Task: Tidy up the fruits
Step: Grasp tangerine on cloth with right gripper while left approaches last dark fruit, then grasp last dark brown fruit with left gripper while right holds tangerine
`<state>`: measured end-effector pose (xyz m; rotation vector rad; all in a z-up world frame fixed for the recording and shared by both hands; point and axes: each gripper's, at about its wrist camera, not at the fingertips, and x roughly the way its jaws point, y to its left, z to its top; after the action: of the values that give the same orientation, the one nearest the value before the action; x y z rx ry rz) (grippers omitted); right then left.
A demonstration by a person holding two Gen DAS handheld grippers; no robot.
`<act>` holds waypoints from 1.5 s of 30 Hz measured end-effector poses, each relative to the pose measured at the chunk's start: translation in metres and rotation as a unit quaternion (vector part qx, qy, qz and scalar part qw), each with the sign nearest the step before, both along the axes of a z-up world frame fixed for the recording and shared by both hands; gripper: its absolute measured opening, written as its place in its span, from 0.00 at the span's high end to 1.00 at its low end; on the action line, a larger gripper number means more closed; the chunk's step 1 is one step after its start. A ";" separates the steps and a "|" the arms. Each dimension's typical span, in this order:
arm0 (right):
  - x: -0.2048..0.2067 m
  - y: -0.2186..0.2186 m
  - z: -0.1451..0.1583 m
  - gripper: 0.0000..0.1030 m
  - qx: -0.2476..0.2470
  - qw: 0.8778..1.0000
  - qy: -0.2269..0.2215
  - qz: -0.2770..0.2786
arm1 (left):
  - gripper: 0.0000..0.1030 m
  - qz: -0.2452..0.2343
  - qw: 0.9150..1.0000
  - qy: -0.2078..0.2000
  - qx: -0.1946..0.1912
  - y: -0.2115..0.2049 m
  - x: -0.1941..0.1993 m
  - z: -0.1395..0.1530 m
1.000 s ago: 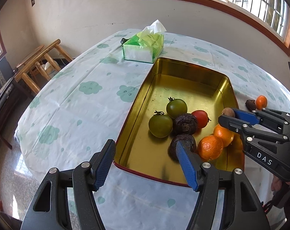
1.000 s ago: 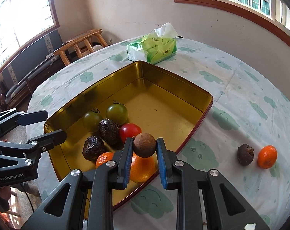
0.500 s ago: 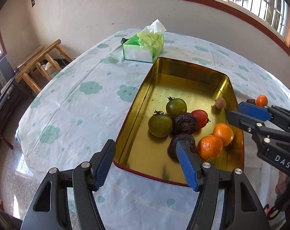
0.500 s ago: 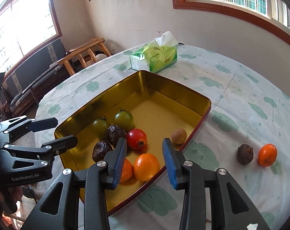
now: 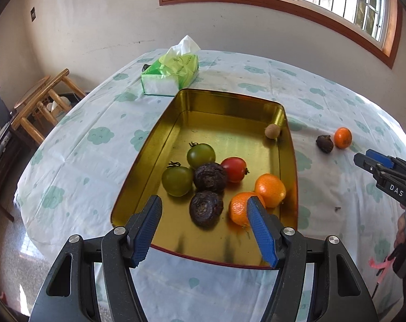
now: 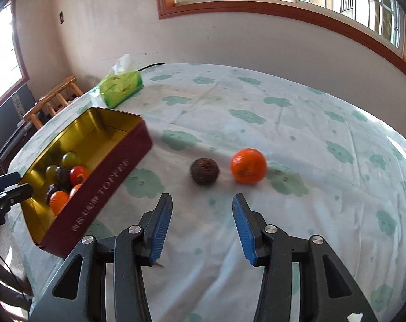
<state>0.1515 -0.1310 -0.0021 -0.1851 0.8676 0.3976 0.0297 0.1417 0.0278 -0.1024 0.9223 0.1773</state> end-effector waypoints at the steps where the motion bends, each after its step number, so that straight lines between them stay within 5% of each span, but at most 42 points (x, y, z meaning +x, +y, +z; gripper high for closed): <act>1: 0.005 -0.006 -0.002 0.57 -0.003 1.000 0.000 -0.008 | 0.36 -0.003 1.000 0.001 -0.001 -0.005 0.002 0.000; 9: 0.048 -0.021 -0.021 0.48 -0.002 0.999 0.015 -0.034 | 0.36 -0.034 0.999 0.009 -0.012 -0.046 0.030 -0.001; 20: 0.079 -0.003 -0.039 0.48 -0.014 1.000 0.021 -0.014 | 0.36 -0.076 0.997 0.009 0.006 -0.093 0.074 0.000; 23: 0.083 -0.001 -0.045 0.61 -0.019 0.999 0.029 -0.009 | 0.36 -0.079 0.997 0.014 -0.004 -0.098 0.084 -0.003; 39: 0.022 -0.080 -0.025 0.63 0.005 0.998 0.002 -0.065 | 0.36 -0.120 0.990 0.033 -0.063 -0.148 0.142 -0.034; 45: 0.008 -0.099 -0.036 0.63 0.023 0.996 0.024 -0.083 | 0.43 -0.121 0.990 0.047 -0.054 -0.164 0.168 -0.051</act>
<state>0.1596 -0.2296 -0.0378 -0.0609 0.9124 0.2662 0.1977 -0.0223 -0.0233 -0.0827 1.0297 -0.0937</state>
